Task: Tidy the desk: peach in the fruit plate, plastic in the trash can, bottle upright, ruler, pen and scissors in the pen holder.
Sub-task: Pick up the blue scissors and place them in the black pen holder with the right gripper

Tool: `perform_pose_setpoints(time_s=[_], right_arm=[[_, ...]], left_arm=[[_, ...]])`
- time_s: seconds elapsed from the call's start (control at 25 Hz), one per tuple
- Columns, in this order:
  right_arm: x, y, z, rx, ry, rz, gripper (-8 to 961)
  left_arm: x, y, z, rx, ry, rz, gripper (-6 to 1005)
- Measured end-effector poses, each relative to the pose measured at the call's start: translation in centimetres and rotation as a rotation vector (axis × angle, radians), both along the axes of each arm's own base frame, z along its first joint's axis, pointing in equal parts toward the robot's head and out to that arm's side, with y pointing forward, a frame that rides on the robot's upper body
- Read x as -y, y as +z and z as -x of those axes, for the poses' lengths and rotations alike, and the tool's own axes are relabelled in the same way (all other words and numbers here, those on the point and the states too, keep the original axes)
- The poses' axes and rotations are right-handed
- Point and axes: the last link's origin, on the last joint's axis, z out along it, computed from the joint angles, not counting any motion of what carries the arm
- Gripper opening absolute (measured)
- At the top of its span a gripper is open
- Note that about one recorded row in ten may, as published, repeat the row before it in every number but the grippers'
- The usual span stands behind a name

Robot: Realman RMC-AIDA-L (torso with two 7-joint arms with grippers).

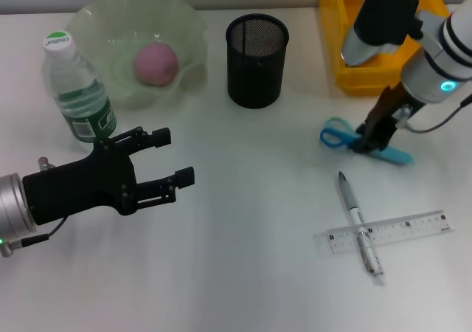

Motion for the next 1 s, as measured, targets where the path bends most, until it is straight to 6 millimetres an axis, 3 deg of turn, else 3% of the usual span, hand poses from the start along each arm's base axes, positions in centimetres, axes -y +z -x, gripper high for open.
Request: perform_pose_setpoints(time_s=[0.08,0.2,0.28,0.32,0.68,0.84,1.0], right_arm=[[0.0,0.4,0.8,-0.040,0.002,-0.005,230],[0.6,2.2,3.5,-0.246,0.046,0.012,230],[0.8,2.7,3.9,-0.294,0.072,0.011,230],[1.3,3.5,4.5,-0.397,0.122,-0.003,230],[1.6,5.1,4.1,-0.780,0.284,-0.144,231],[0.5,4.5,3.5,-0.939,0.333,-0.279,231],[-1.1,3.0,3.4,-0.955,0.345,-0.388,231]], left_arm=[[0.0,0.1,0.0,0.001,0.000,-0.002,834],[0.1,0.2,0.1,0.006,0.002,-0.005,834],[0.2,0.3,0.1,0.007,0.003,-0.005,834],[0.2,0.3,0.2,0.008,0.003,-0.005,834],[0.4,0.3,0.2,0.013,-0.007,-0.004,834],[0.6,0.5,0.1,0.020,-0.018,0.000,833],[0.6,0.6,0.1,0.019,-0.020,0.000,833]])
